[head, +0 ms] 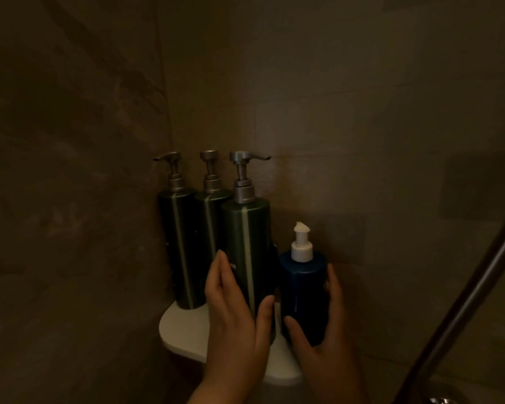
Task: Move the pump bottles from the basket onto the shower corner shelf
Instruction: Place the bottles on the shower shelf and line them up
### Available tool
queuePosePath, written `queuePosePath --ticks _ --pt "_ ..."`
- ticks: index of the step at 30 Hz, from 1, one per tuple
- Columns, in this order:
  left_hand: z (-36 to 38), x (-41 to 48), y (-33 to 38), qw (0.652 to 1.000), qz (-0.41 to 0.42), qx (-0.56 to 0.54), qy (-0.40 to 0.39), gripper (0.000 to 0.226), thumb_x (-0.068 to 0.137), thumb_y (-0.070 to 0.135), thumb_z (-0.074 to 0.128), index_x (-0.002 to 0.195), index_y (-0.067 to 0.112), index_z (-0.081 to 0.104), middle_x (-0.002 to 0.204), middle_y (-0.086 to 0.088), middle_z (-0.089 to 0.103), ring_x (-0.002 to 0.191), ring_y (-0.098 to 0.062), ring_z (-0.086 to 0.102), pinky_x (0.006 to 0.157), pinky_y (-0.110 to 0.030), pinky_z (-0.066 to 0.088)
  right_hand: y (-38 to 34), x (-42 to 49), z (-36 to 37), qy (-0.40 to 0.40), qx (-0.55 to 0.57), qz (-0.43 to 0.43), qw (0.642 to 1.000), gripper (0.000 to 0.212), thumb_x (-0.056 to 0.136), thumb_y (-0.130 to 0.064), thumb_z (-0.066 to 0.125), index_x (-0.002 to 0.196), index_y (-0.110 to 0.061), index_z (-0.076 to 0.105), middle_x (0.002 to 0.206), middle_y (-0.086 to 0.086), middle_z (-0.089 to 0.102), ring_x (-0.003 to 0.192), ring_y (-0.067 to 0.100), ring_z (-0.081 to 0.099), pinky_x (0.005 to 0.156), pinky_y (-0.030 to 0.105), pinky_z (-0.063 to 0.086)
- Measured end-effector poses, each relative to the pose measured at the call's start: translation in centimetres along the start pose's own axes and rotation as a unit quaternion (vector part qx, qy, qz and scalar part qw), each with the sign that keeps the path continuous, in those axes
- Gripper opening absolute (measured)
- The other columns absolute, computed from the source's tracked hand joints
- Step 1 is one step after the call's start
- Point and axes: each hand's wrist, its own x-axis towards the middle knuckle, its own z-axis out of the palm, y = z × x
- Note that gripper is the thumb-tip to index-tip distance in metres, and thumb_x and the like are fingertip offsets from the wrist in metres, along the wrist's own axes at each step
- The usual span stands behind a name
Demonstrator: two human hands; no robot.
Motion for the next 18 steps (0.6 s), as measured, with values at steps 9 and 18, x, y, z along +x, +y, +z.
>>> queuePosePath --ticks 9,18 --pt "0.4 0.2 0.3 0.997 -0.006 0.077 -0.015 0.072 0.086 0.055 0.019 0.13 0.049 -0.038 0.142 0.029 -0.023 0.126 0.012 -0.018 0.107 -0.029 -0.002 0.3 -1.4 -0.5 -0.005 -0.018 -0.009 1.0 0.087 0.085 -0.014 0.065 0.13 -0.062 0.009 0.135 -0.042 0.018 0.121 -0.015 0.031 0.099 0.019 0.029" --pt "0.6 0.3 -0.3 0.995 0.029 0.1 0.003 0.075 0.09 0.041 0.037 0.144 0.037 -0.014 0.149 0.01 -0.001 0.131 0.002 -0.003 0.107 -0.027 0.007 0.8 -0.9 -0.2 0.032 0.002 0.007 0.999 0.084 0.075 -0.019 0.076 0.122 -0.066 0.024 0.126 -0.043 0.028 0.117 -0.023 0.033 0.09 0.01 0.032"
